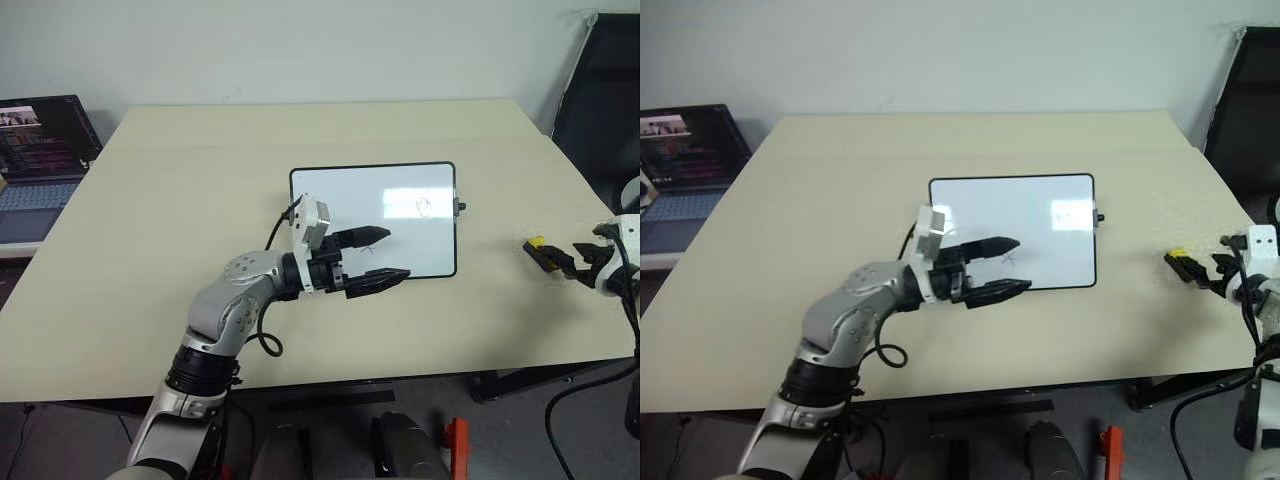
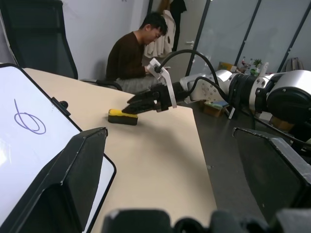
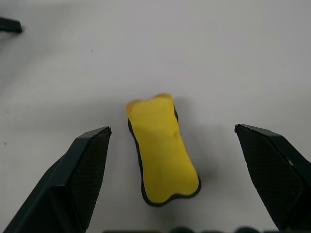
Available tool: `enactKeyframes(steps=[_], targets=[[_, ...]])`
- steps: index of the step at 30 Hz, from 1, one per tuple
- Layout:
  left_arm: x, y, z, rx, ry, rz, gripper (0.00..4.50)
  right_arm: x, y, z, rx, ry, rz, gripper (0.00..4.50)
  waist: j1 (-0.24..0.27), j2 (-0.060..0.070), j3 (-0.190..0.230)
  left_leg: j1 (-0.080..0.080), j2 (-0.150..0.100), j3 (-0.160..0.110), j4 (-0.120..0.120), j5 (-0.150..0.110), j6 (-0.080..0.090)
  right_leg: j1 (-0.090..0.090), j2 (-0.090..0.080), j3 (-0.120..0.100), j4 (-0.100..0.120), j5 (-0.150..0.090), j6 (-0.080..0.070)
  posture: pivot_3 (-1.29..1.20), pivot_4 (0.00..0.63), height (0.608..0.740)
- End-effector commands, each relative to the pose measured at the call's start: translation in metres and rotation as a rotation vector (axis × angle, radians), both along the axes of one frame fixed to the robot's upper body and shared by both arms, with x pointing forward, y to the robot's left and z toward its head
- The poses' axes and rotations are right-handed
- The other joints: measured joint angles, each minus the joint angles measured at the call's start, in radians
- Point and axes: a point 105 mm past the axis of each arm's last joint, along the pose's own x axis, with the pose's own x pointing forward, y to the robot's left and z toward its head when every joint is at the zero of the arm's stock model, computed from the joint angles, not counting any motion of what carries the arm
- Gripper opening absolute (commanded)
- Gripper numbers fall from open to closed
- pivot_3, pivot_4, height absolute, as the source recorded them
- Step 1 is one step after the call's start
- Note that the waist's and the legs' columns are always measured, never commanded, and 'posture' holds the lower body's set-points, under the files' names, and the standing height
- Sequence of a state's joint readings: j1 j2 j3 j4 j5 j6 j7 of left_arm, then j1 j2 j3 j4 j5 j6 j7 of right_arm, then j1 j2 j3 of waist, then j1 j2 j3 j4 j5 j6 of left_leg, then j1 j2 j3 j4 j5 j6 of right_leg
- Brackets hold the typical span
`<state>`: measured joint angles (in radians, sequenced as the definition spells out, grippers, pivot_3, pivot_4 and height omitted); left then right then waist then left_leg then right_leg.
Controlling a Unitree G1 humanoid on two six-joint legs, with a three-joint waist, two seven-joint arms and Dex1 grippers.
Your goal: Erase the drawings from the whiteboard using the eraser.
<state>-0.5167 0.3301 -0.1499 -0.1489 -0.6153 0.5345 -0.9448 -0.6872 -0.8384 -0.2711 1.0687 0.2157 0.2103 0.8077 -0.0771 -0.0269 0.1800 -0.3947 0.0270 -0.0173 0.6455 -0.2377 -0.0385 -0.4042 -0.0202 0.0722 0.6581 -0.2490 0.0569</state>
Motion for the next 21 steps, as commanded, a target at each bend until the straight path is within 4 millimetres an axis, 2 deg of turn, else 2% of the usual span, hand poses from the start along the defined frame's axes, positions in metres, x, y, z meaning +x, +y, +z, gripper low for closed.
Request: enactKeyframes(steps=[1, 12, 15, 21], targets=[[-0.003, 0.003, 0.009, -0.002, -0.051, 0.01, 4.5, 0.004, -0.003, 0.016, -0.029, -0.039, 0.01, 4.48, 0.0, 0.0, 0.0, 0.0, 0.0, 0.0, 0.0, 0.0, 0.0, 0.0, 0.0, 0.0, 0.0, 0.0, 0.0, 0.0, 0.15, 0.74], [-0.001, 0.006, 0.007, 0.014, -0.055, 0.031, 4.5, 0.008, 0.004, 0.01, -0.033, -0.009, 0.031, 4.48, -0.002, 0.0, 0.0, 0.0, 0.0, 0.0, 0.0, 0.0, 0.0, 0.0, 0.0, 0.0, 0.0, 0.0, 0.0, 0.0, 0.15, 0.74], [-0.002, 0.005, 0.006, 0.017, -0.051, 0.033, 4.5, 0.009, 0.003, 0.007, -0.05, -0.002, 0.016, 3.91, -0.002, 0.0, 0.0, 0.0, 0.0, 0.0, 0.0, 0.0, 0.0, 0.0, 0.0, 0.0, 0.0, 0.0, 0.0, 0.0, 0.15, 0.74], [-0.002, 0.005, 0.005, 0.025, -0.051, 0.03, 4.5, 0.01, 0.0, 0.008, -0.069, -0.031, -0.023, 1.84, -0.003, 0.0, 0.0, 0.0, 0.0, 0.0, 0.0, 0.0, 0.0, 0.0, 0.0, 0.0, 0.0, 0.0, 0.0, 0.0, 0.15, 0.74]])
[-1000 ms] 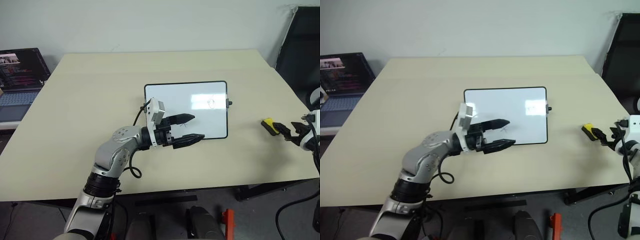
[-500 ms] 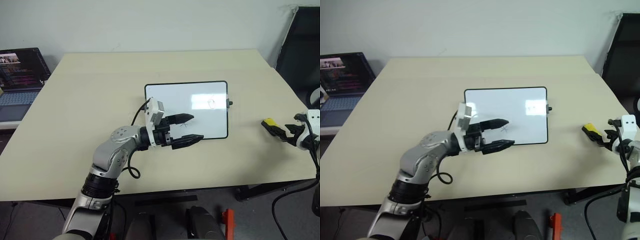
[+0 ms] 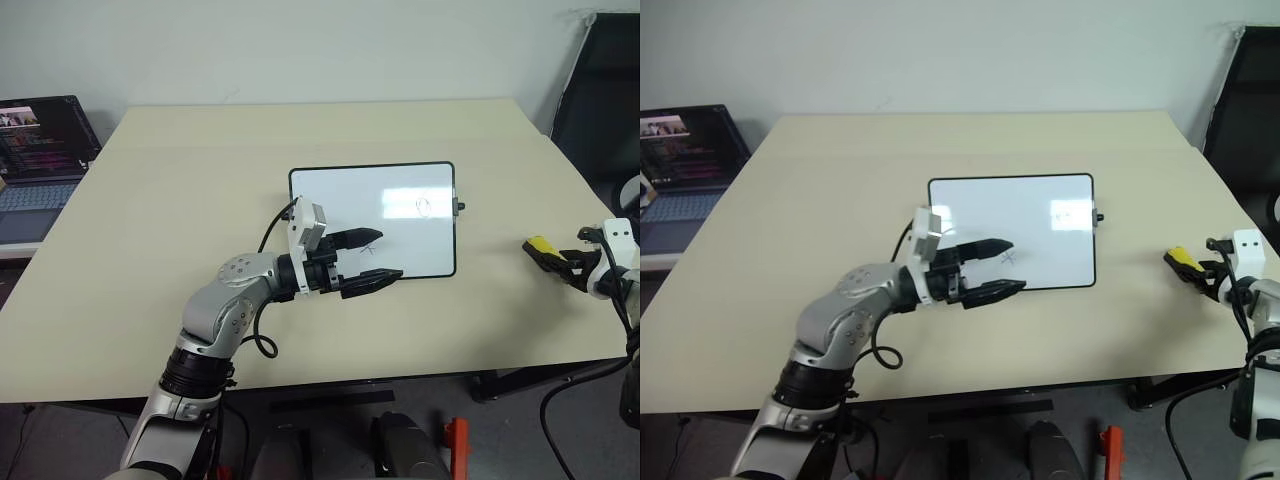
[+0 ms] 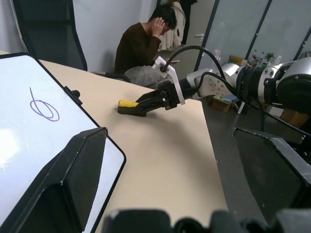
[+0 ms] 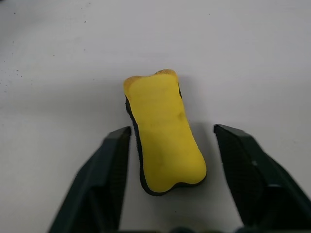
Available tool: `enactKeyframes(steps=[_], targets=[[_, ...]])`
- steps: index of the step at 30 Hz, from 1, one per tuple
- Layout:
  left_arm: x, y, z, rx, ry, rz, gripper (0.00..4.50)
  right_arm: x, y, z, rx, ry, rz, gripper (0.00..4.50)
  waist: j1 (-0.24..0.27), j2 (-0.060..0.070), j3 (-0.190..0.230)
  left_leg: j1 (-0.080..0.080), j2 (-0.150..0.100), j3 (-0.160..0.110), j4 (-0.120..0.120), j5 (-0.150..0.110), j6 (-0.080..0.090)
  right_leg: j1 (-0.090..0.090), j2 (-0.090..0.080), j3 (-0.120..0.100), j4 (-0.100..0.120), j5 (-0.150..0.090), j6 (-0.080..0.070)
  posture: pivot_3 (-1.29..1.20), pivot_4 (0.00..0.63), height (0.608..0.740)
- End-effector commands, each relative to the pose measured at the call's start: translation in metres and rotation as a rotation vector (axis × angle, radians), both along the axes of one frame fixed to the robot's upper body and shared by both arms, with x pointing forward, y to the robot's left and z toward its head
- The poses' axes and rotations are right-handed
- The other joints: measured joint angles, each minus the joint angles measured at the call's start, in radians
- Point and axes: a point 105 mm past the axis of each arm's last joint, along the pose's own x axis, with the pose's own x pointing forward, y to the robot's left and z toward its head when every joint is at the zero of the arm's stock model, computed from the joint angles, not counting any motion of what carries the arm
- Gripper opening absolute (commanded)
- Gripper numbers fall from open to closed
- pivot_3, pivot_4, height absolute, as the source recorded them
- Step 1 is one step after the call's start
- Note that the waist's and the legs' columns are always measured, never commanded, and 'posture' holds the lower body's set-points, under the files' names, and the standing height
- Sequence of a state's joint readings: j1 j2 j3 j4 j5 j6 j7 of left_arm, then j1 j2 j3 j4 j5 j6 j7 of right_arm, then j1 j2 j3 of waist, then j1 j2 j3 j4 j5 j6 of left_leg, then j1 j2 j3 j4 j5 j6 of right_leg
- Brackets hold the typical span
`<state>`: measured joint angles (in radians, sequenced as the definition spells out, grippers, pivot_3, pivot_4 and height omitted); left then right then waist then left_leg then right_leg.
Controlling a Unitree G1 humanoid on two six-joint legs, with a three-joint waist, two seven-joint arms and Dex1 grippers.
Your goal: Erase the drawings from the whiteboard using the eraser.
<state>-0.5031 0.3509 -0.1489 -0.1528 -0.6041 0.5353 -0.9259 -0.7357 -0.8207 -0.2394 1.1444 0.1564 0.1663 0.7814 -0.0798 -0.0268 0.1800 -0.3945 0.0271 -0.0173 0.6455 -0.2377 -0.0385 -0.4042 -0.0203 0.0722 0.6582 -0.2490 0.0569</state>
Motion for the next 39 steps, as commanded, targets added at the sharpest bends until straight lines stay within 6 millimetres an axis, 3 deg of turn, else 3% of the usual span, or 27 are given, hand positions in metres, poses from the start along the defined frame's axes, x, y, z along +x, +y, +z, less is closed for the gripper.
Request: enactKeyframes(steps=[1, 2, 4, 7, 9, 11, 13, 15, 17, 20, 21, 23, 28, 32, 35, 39], targets=[[-0.005, 0.0, 0.01, 0.0, -0.056, -0.01, 4.5, 0.005, -0.005, 0.015, -0.018, -0.074, -0.028, 1.51, 0.0, 0.0, 0.0, 0.0, 0.0, 0.0, 0.0, 0.0, 0.0, 0.0, 0.0, 0.0, 0.0, 0.0, 0.0, 0.0, 0.15, 0.74], [-0.005, 0.0, 0.01, 0.002, -0.056, -0.011, 4.5, 0.005, -0.004, 0.016, -0.008, -0.082, -0.028, 1.08, 0.0, 0.0, 0.0, 0.0, 0.0, 0.0, 0.0, 0.0, 0.0, 0.0, 0.0, 0.0, 0.0, 0.0, 0.0, 0.0, 0.15, 0.74], [-0.005, -0.001, 0.01, 0.003, -0.057, -0.012, 4.5, 0.003, -0.003, 0.014, -0.001, -0.086, -0.019, 0.82, 0.0, 0.0, 0.0, 0.0, 0.0, 0.0, 0.0, 0.0, 0.0, 0.0, 0.0, 0.0, 0.0, 0.0, 0.0, 0.0, 0.15, 0.74], [-0.004, -0.001, 0.01, 0.011, -0.059, -0.008, 4.5, 0.001, -0.002, 0.018, -0.002, -0.115, -0.007, 0.81, 0.001, 0.0, 0.0, 0.0, 0.0, 0.0, 0.0, 0.0, 0.0, 0.0, 0.0, 0.0, 0.0, 0.0, 0.0, 0.0, 0.15, 0.74], [0.0, 0.006, 0.009, 0.029, -0.074, 0.024, 4.5, 0.0, 0.0, 0.043, -0.013, -0.2, 0.011, 0.81, 0.002, 0.0, 0.0, 0.0, 0.0, 0.0, 0.0, 0.0, 0.0, 0.0, 0.0, 0.0, 0.0, 0.0, 0.0, 0.0, 0.15, 0.74], [0.007, 0.024, 0.013, 0.046, -0.093, 0.087, 4.5, -0.004, 0.015, 0.089, -0.011, -0.346, 0.065, 0.81, 0.0, 0.002, 0.001, -0.001, 0.0, 0.0, 0.0, 0.0, 0.0, -0.001, 0.0, 0.0, 0.0, 0.0, 0.0, 0.0, 0.15, 0.74], [0.012, 0.044, 0.017, 0.064, -0.113, 0.15, 4.5, -0.014, 0.042, 0.129, -0.015, -0.459, 0.145, 0.81, -0.005, 0.005, 0.003, -0.001, 0.0, 0.0, 0.0, 0.0, 0.0, -0.001, 0.0, 0.0, 0.001, 0.0, 0.0, 0.0, 0.15, 0.74], [0.022, 0.078, 0.023, 0.096, -0.141, 0.26, 4.5, -0.025, 0.093, 0.167, -0.052, -0.555, 0.308, 0.81, -0.008, 0.007, 0.003, 0.0, 0.001, -0.001, 0.0, 0.0, 0.0, -0.002, 0.001, 0.001, 0.003, -0.001, 0.001, 0.0, 0.15, 0.74], [0.027, 0.095, 0.026, 0.116, -0.155, 0.319, 4.5, -0.033, 0.122, 0.182, -0.062, -0.588, 0.401, 0.81, -0.009, 0.007, 0.004, 0.001, 0.002, -0.002, -0.001, 0.0, 0.0, -0.003, 0.003, 0.0, 0.005, -0.004, 0.003, 0.0, 0.15, 0.74], [0.024, 0.136, 0.01, 0.269, -0.187, 0.384, 4.5, -0.037, 0.218, 0.204, -0.031, -0.657, 0.708, 0.8, -0.01, 0.007, 0.004, 0.002, 0.003, -0.004, -0.001, 0.0, 0.0, -0.002, 0.003, -0.001, 0.004, -0.004, 0.003, 0.0, 0.15, 0.74], [0.021, 0.142, 0.006, 0.298, -0.195, 0.384, 4.5, -0.038, 0.243, 0.198, -0.057, -0.634, 0.793, 0.8, -0.01, 0.007, 0.004, 0.002, 0.003, -0.003, -0.001, 0.0, 0.0, -0.002, 0.003, -0.001, 0.004, -0.004, 0.003, 0.0, 0.15, 0.74], [0.017, 0.145, 0.001, 0.309, -0.19, 0.386, 4.5, -0.039, 0.276, 0.173, -0.116, -0.565, 0.904, 0.8, -0.005, 0.006, 0.004, 0.002, 0.003, -0.003, -0.001, 0.0, 0.0, -0.002, 0.002, -0.001, 0.004, -0.004, 0.002, 0.0, 0.15, 0.74], [0.004, 0.144, -0.02, 0.325, -0.142, 0.39, 4.5, -0.028, 0.324, 0.133, -0.159, -0.501, 0.994, 0.8, 0.044, 0.003, 0.003, -0.009, 0.002, -0.005, 0.0, 0.0, 0.0, -0.009, -0.001, -0.007, 0.003, -0.003, -0.003, 0.0, 0.15, 0.74], [0.0, 0.14, -0.033, 0.333, -0.102, 0.401, 4.5, -0.01, 0.327, 0.104, -0.236, -0.461, 0.94, 0.8, 0.056, 0.003, 0.004, -0.01, 0.002, -0.006, 0.0, -0.001, -0.001, -0.009, -0.002, -0.009, 0.002, -0.003, -0.003, 0.0, 0.15, 0.74], [0.002, 0.135, -0.029, 0.306, -0.104, 0.392, 4.5, -0.002, 0.322, 0.08, -0.333, -0.424, 0.906, 0.8, 0.055, 0.002, 0.004, -0.011, 0.002, -0.006, 0.0, -0.001, -0.001, -0.01, -0.002, -0.009, 0.002, -0.003, -0.004, 0.0, 0.15, 0.74], [0.005, 0.132, -0.028, 0.305, -0.104, 0.387, 4.5, 0.007, 0.317, 0.065, -0.393, -0.403, 0.857, 0.77, 0.048, 0.003, 0.004, -0.01, 0.002, -0.006, 0.0, -0.001, -0.001, -0.01, -0.001, -0.009, 0.004, -0.004, -0.004, 0.0, 0.15, 0.74]])
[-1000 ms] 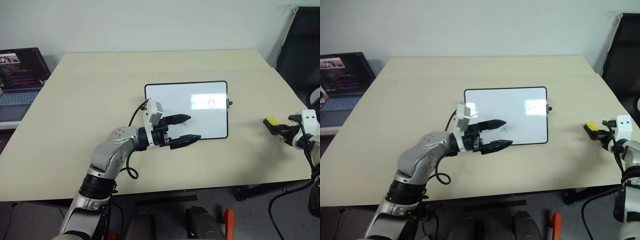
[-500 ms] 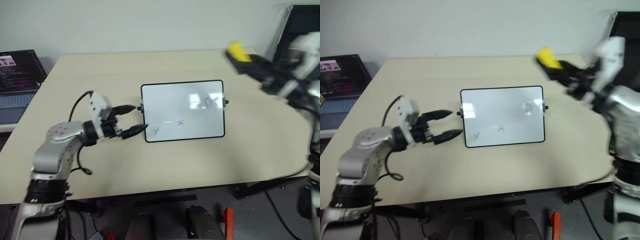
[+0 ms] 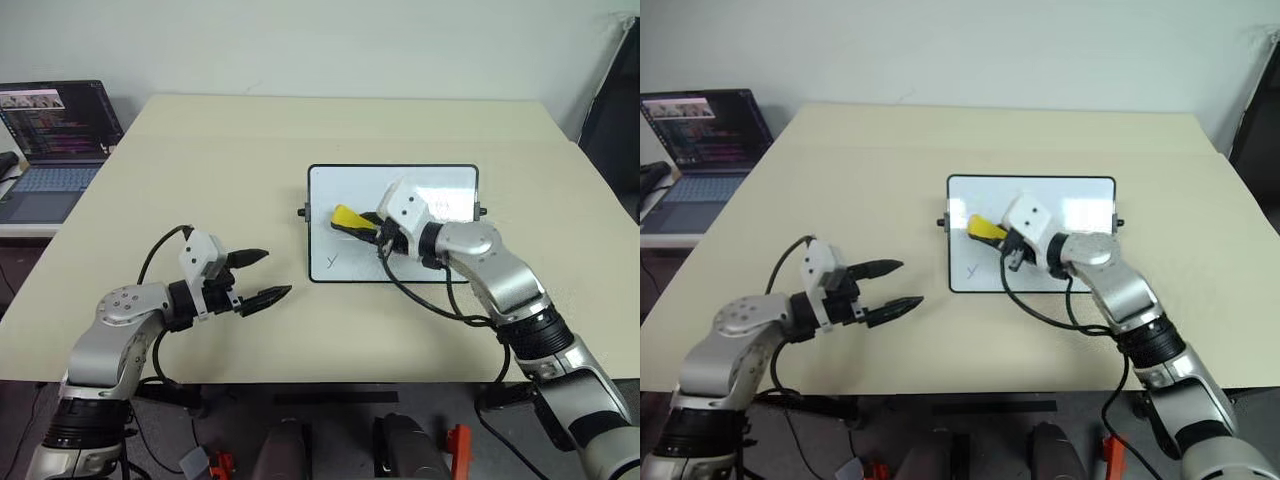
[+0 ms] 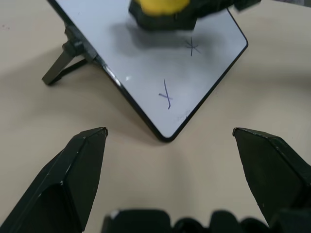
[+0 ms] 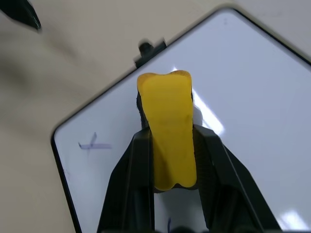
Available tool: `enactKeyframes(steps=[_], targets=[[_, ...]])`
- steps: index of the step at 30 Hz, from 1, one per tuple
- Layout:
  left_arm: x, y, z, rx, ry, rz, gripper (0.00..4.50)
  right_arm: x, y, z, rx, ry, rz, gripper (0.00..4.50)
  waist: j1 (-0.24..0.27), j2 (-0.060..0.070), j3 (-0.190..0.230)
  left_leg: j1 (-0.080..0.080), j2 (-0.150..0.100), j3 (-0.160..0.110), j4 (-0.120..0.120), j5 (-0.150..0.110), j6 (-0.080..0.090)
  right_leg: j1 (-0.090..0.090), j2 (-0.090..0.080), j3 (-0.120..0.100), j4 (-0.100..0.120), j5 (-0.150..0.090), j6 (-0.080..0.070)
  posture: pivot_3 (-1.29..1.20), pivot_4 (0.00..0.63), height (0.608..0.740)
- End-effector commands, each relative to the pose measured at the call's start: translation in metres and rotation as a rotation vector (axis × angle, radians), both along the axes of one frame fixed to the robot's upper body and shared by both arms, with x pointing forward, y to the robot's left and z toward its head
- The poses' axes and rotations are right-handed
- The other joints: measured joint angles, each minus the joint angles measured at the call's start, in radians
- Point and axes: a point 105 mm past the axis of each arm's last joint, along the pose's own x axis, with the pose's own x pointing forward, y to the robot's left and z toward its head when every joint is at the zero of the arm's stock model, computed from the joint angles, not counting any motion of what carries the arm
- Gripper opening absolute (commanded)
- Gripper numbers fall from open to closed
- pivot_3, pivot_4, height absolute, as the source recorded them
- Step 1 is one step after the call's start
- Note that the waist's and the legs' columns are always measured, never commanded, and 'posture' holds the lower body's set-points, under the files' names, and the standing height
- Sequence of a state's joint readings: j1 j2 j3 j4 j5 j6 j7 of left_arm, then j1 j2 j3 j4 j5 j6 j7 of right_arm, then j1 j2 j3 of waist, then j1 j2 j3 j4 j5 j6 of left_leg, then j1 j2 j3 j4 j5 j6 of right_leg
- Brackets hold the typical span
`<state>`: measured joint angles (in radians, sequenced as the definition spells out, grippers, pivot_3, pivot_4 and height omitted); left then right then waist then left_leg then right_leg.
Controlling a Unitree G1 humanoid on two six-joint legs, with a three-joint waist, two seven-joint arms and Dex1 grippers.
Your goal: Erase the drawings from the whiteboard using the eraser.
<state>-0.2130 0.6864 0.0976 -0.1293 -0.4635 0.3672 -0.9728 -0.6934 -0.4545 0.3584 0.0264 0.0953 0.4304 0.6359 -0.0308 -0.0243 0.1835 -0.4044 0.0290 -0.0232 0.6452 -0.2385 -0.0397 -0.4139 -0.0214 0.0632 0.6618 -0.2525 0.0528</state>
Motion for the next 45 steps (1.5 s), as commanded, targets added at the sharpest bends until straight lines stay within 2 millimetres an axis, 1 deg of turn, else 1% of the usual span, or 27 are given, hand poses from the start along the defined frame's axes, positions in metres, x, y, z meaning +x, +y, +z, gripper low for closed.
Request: enactKeyframes(steps=[1, 4, 11, 14, 16, 18, 20, 23, 25, 28, 31, 33, 36, 39, 41, 43, 44, 45], targets=[[0.001, -0.008, 0.014, 0.0, -0.052, -0.031, 4.5, 0.007, -0.001, 0.003, -0.023, -0.079, -0.033, 0.76, -0.003, 0.0, 0.0, 0.0, 0.0, 0.0, 0.0, 0.0, 0.0, 0.0, 0.0, 0.0, 0.0, 0.0, 0.0, 0.0, 0.15, 0.74], [0.003, -0.009, 0.014, -0.005, -0.052, -0.036, 4.5, 0.01, -0.005, -0.006, -0.053, -0.092, -0.053, 0.7, -0.006, 0.0, 0.0, 0.003, 0.0, 0.0, 0.0, 0.0, 0.0, 0.002, 0.001, 0.001, 0.001, 0.0, 0.0, 0.0, 0.15, 0.74], [0.004, -0.013, 0.014, -0.013, -0.048, -0.049, 4.5, 0.01, 0.008, -0.021, -0.088, -0.102, -0.043, 0.69, -0.013, 0.0, 0.0, 0.005, 0.0, 0.0, 0.0, 0.0, 0.0, 0.004, 0.001, 0.001, 0.002, 0.0, 0.0, 0.0, 0.15, 0.74], [0.004, -0.014, 0.012, -0.009, -0.045, -0.047, 4.5, 0.013, 0.007, -0.032, -0.126, -0.096, -0.061, 0.69, -0.021, -0.001, -0.001, 0.007, 0.001, 0.0, 0.0, 0.0, 0.0, 0.005, 0.001, 0.001, 0.003, 0.0, 0.0, 0.0, 0.15, 0.74], [0.003, -0.012, 0.011, -0.008, -0.042, -0.04, 4.5, 0.011, 0.005, -0.049, -0.168, -0.068, -0.058, 0.67, -0.025, -0.001, -0.001, 0.008, 0.001, 0.0, 0.0, 0.0, 0.0, 0.006, 0.002, 0.001, 0.003, 0.0, -0.001, 0.0, 0.15, 0.74], [0.002, -0.01, 0.01, -0.008, -0.038, -0.036, 4.5, 0.005, 0.008, -0.064, -0.195, -0.038, -0.031, 0.67, -0.026, -0.003, -0.003, 0.011, 0.001, 0.0, 0.0, 0.0, 0.0, 0.008, 0.002, 0.001, 0.003, 0.0, -0.001, 0.0, 0.15, 0.74], [0.001, -0.009, 0.009, -0.006, -0.033, -0.032, 4.5, -0.004, 0.015, -0.072, -0.185, -0.001, 0.007, 0.67, -0.026, -0.006, -0.006, 0.012, 0.001, 0.0, 0.0, 0.0, 0.0, 0.009, 0.002, 0.002, 0.003, 0.0, -0.001, 0.0, 0.15, 0.74], [0.004, -0.006, 0.011, -0.021, -0.035, -0.012, 4.5, -0.024, 0.029, -0.08, -0.15, 0.098, 0.096, 0.67, -0.027, -0.009, -0.008, 0.013, 0.001, 0.0, 0.0, 0.0, 0.0, 0.01, 0.002, 0.002, 0.003, 0.0, -0.001, 0.0, 0.15, 0.74], [0.005, -0.005, 0.014, -0.035, -0.04, -0.004, 4.5, -0.034, 0.032, -0.086, -0.164, 0.146, 0.145, 0.67, -0.026, -0.01, -0.008, 0.013, 0.001, 0.0, 0.0, 0.001, 0.0, 0.01, 0.002, 0.002, 0.003, 0.0, -0.001, 0.0, 0.15, 0.74], [0.006, -0.006, 0.014, -0.037, -0.039, -0.009, 4.5, -0.041, 0.032, -0.091, -0.185, 0.177, 0.163, 0.67, -0.025, -0.01, -0.009, 0.013, 0.001, 0.0, 0.0, 0.001, 0.0, 0.01, 0.002, 0.002, 0.003, -0.001, 0.0, 0.0, 0.15, 0.74], [0.007, -0.007, 0.014, -0.036, -0.038, -0.013, 4.5, -0.026, 0.027, -0.083, -0.182, 0.121, 0.096, 0.67, -0.025, -0.01, -0.009, 0.013, 0.001, 0.0, 0.0, 0.001, 0.0, 0.01, 0.002, 0.001, 0.003, -0.001, 0.0, 0.0, 0.15, 0.74], [0.008, -0.008, 0.014, -0.035, -0.038, -0.017, 4.5, -0.013, 0.024, -0.073, -0.171, 0.058, 0.04, 0.67, -0.026, -0.01, -0.009, 0.012, 0.001, 0.0, 0.0, 0.001, 0.0, 0.009, 0.002, 0.001, 0.003, -0.001, -0.001, 0.0, 0.15, 0.74], [0.01, -0.009, 0.014, -0.032, -0.04, -0.024, 4.5, 0.009, 0.02, -0.047, -0.156, -0.074, -0.053, 0.67, -0.026, -0.01, -0.009, 0.012, 0.001, -0.001, 0.0, 0.001, 0.0, 0.009, 0.002, 0.001, 0.003, -0.001, 0.0, 0.0, 0.15, 0.74], [0.011, -0.009, 0.015, -0.032, -0.041, -0.025, 4.5, 0.024, 0.018, -0.021, -0.151, -0.172, -0.12, 0.67, -0.026, -0.01, -0.008, 0.012, 0.001, 0.0, 0.0, 0.003, 0.004, 0.009, 0.002, 0.002, 0.003, 0.0, -0.001, 0.0, 0.15, 0.74], [0.011, -0.009, 0.015, -0.032, -0.039, -0.026, 4.5, 0.03, 0.017, -0.01, -0.149, -0.212, -0.156, 0.67, -0.023, -0.01, -0.008, 0.012, 0.001, 0.0, 0.0, 0.004, 0.005, 0.009, 0.002, 0.002, 0.003, 0.0, -0.002, 0.0, 0.15, 0.74], [0.012, -0.008, 0.014, -0.029, -0.036, -0.025, 4.5, 0.034, 0.015, -0.004, -0.159, -0.235, -0.177, 0.67, -0.02, -0.01, -0.008, 0.012, 0.001, -0.001, 0.0, 0.005, 0.005, 0.009, 0.002, 0.002, 0.002, 0.0, -0.002, 0.0, 0.15, 0.74], [0.012, -0.008, 0.013, -0.028, -0.035, -0.025, 4.5, 0.034, 0.015, -0.005, -0.167, -0.237, -0.176, 0.67, -0.021, -0.01, -0.008, 0.012, 0.001, 0.0, 0.0, 0.005, 0.005, 0.009, 0.002, 0.002, 0.002, 0.0, -0.002, 0.0, 0.15, 0.74], [0.012, -0.008, 0.013, -0.028, -0.035, -0.026, 4.5, 0.03, 0.018, -0.01, -0.18, -0.222, -0.151, 0.67, -0.021, -0.01, -0.008, 0.011, 0.001, 0.0, 0.0, 0.005, 0.005, 0.008, 0.002, 0.002, 0.002, 0.001, -0.001, 0.0, 0.15, 0.74]])
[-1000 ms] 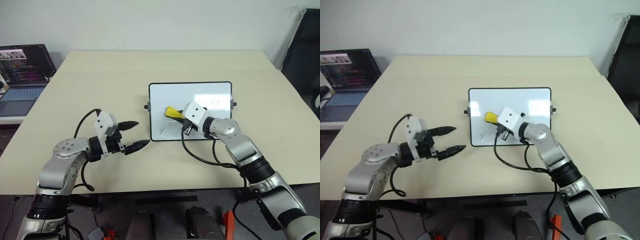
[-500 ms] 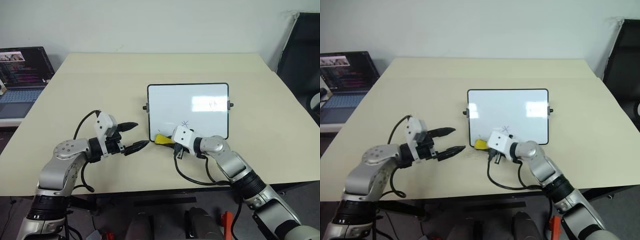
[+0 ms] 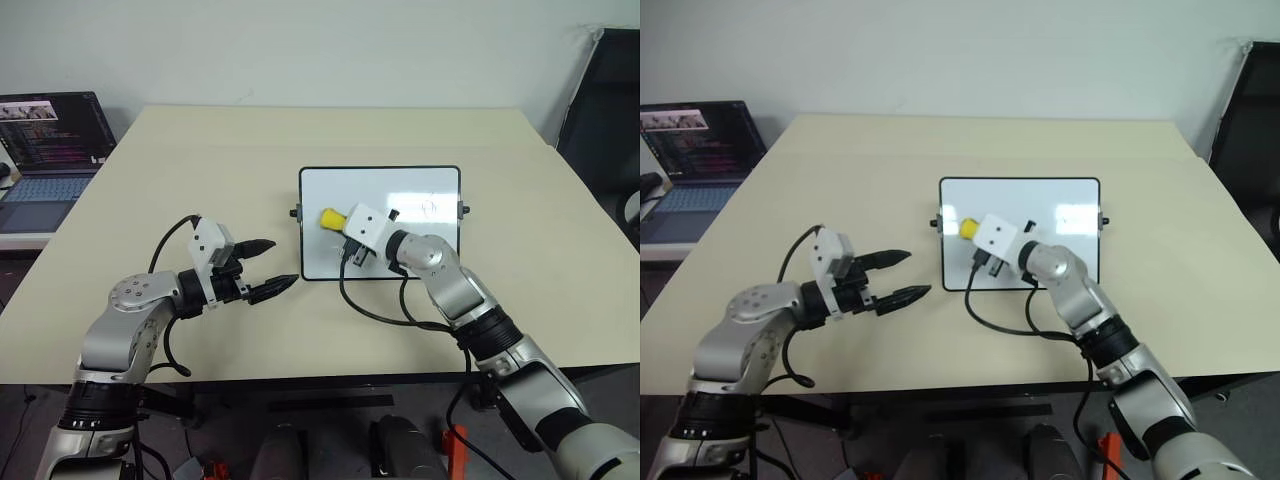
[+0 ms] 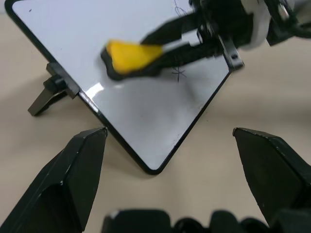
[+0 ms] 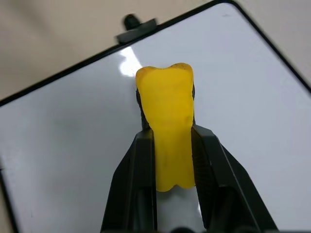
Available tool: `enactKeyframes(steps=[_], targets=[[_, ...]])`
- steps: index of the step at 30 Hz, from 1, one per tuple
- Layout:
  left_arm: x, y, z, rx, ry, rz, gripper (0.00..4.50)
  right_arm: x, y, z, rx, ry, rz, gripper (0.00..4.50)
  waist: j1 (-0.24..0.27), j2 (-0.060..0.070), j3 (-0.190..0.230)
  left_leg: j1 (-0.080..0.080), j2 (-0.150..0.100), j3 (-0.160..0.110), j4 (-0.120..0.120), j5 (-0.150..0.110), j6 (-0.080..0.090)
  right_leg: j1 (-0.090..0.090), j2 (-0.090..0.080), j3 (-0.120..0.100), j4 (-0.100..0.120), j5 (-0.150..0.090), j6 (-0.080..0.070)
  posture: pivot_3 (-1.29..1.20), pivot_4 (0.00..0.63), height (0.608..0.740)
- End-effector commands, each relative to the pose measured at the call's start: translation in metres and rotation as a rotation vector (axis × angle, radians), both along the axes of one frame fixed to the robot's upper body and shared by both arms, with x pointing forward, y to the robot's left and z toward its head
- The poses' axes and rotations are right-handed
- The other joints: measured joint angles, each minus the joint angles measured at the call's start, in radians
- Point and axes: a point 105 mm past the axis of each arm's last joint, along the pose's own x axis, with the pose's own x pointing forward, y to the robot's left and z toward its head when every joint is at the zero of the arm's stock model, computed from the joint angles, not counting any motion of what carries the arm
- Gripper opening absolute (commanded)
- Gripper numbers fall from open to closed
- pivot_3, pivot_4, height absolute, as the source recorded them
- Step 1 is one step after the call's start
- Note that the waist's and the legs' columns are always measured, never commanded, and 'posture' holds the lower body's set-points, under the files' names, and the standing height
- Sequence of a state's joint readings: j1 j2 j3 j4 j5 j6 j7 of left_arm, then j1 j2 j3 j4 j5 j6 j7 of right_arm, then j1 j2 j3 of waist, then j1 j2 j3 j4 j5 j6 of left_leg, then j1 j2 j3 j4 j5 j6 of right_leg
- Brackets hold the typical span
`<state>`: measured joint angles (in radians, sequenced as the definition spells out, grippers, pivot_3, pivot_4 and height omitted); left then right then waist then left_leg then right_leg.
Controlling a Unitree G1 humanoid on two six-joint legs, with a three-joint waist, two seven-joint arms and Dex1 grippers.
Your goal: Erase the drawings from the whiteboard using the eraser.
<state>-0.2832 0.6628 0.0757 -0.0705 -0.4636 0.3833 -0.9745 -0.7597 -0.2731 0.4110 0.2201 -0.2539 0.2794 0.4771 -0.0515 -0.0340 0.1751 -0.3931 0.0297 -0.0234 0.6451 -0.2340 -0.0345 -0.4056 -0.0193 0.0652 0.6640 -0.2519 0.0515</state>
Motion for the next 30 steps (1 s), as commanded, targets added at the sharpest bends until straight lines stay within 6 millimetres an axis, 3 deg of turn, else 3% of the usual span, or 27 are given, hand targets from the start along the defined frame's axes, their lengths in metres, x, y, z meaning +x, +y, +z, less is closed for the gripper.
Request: enactKeyframes(steps=[1, 7, 12, 17, 20, 21, 22, 24, 28, 30], targets=[[0.0, -0.003, 0.011, -0.001, -0.046, -0.023, 4.5, 0.0, -0.01, -0.013, -0.04, 0.042, -0.026, 0.67, 0.0, 0.0, 0.0, 0.0, 0.0, 0.0, 0.0, 0.0, 0.0, 0.0, 0.0, 0.0, 0.0, 0.002, 0.001, 0.0, 0.15, 0.74], [0.0, -0.005, 0.013, -0.009, -0.049, -0.031, 4.5, -0.043, 0.008, -0.047, -0.118, 0.208, 0.196, 0.66, -0.003, 0.0, 0.0, -0.001, 0.0, 0.0, -0.001, 0.0, 0.0, 0.0, 0.0, -0.001, -0.001, 0.001, 0.001, 0.0, 0.15, 0.74], [0.001, -0.009, 0.013, -0.013, -0.05, -0.039, 4.5, -0.065, 0.008, -0.07, -0.197, 0.32, 0.267, 0.64, -0.003, 0.0, 0.0, -0.001, 0.0, 0.0, -0.001, 0.0, 0.0, -0.001, 0.0, -0.001, -0.001, 0.0, 0.002, 0.0, 0.15, 0.74], [0.002, -0.013, 0.017, -0.022, -0.064, -0.057, 4.5, -0.056, 0.0, -0.047, -0.109, 0.275, 0.23, 0.55, -0.002, 0.0, 0.0, -0.002, 0.0, -0.001, -0.001, 0.0, 0.0, -0.001, 0.0, -0.002, -0.001, 0.0, 0.002, 0.0, 0.15, 0.74], [0.005, -0.016, 0.027, -0.005, -0.109, -0.073, 4.5, -0.062, -0.014, 0.001, 0.136, 0.287, 0.258, 0.55, 0.004, 0.0, 0.002, -0.005, 0.0, -0.001, -0.001, 0.0, 0.0, -0.003, 0.0, -0.002, -0.002, 0.0, 0.001, 0.0, 0.15, 0.74], [0.006, -0.017, 0.032, -0.005, -0.125, -0.079, 4.5, -0.066, -0.022, 0.017, 0.218, 0.286, 0.271, 0.55, 0.007, 0.0, 0.004, -0.007, 0.0, -0.002, -0.001, 0.0, 0.0, -0.005, 0.0, -0.003, -0.001, 0.001, 0.0, 0.0, 0.15, 0.74], [0.006, -0.02, 0.04, -0.001, -0.151, -0.094, 4.5, -0.073, -0.045, 0.041, 0.306, 0.282, 0.271, 0.55, 0.012, 0.0, 0.006, -0.008, 0.0, -0.002, -0.001, 0.0, 0.0, -0.005, 0.0, -0.003, -0.002, 0.002, -0.001, 0.0, 0.15, 0.74], [0.005, -0.024, 0.05, 0.003, -0.183, -0.117, 4.5, -0.086, -0.083, 0.064, 0.359, 0.278, 0.236, 0.54, 0.024, 0.001, 0.007, -0.009, 0.0, -0.003, -0.001, -0.001, -0.001, -0.005, -0.001, -0.004, -0.003, 0.002, 0.0, 0.0, 0.15, 0.74], [0.007, -0.032, 0.063, -0.011, -0.208, -0.156, 4.5, -0.093, -0.161, 0.073, 0.384, 0.287, 0.037, 0.52, 0.033, 0.0, 0.006, -0.008, -0.001, -0.003, -0.001, -0.003, -0.002, -0.001, -0.002, -0.005, -0.008, 0.0, 0.0, 0.0, 0.15, 0.74], [0.008, -0.033, 0.066, -0.02, -0.205, -0.159, 4.5, -0.095, -0.181, 0.074, 0.398, 0.281, -0.016, 0.52, 0.025, 0.001, 0.006, -0.008, 0.0, -0.002, -0.002, -0.004, -0.002, -0.001, -0.002, -0.004, -0.009, -0.001, 0.0, 0.0, 0.15, 0.74]])
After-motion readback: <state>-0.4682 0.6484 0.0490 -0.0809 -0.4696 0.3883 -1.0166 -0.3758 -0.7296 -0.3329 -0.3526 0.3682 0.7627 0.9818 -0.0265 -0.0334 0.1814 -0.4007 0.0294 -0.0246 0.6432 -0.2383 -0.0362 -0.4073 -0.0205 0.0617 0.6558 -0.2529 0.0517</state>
